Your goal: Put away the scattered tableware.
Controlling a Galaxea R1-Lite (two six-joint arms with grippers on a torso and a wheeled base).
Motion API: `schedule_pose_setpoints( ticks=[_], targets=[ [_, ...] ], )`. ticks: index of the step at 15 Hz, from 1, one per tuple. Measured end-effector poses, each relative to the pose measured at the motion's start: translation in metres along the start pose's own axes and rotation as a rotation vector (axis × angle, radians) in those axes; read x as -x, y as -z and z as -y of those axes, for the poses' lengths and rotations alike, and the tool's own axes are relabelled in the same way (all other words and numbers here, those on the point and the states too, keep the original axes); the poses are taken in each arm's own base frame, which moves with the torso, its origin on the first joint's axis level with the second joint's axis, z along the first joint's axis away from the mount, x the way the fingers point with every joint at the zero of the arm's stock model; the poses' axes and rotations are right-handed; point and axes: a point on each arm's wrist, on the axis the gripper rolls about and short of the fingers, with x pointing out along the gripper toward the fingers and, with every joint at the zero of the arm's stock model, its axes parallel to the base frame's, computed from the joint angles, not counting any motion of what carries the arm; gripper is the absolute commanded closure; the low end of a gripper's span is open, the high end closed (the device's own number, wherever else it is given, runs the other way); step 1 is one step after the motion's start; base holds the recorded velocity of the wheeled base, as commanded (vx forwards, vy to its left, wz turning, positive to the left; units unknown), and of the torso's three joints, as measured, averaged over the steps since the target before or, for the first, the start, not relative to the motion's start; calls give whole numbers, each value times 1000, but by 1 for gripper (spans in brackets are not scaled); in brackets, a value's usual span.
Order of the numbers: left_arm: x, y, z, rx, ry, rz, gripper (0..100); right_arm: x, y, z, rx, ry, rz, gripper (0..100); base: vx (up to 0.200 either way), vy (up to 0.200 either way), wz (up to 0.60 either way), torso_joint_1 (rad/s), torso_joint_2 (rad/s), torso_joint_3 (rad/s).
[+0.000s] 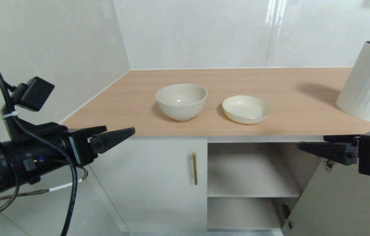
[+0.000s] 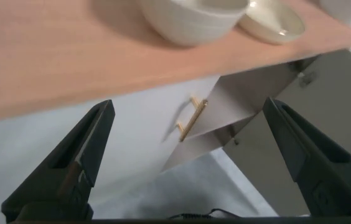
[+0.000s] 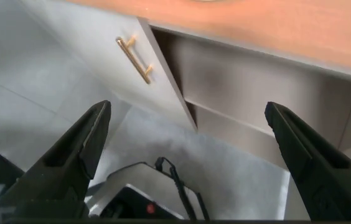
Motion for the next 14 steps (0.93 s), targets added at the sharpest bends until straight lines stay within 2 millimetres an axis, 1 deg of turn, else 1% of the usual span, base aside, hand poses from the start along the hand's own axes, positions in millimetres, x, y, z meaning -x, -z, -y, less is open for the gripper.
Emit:
schedule_pose_setpoints(
  ticks=[5,9,12,14],
  targets=[
    [-5,1,-2,3,-3,-13,0,-4,0,0,0,0,1,0,0,0,0,212,-473,-270],
    [-17,-3,-5,7,-9,-21,0,-13,0,2,-2,2,4,0,0,0,0,226,-491,-270],
    [-30,-11,-9,13,-28,-18,0,-27,-6,9,-5,23,50,0,0,0,0,82,-178,-92],
    [-39,-15,-13,16,-62,-12,0,-40,-15,12,-7,42,63,0,0,0,0,9,-25,-13]
  ],
)
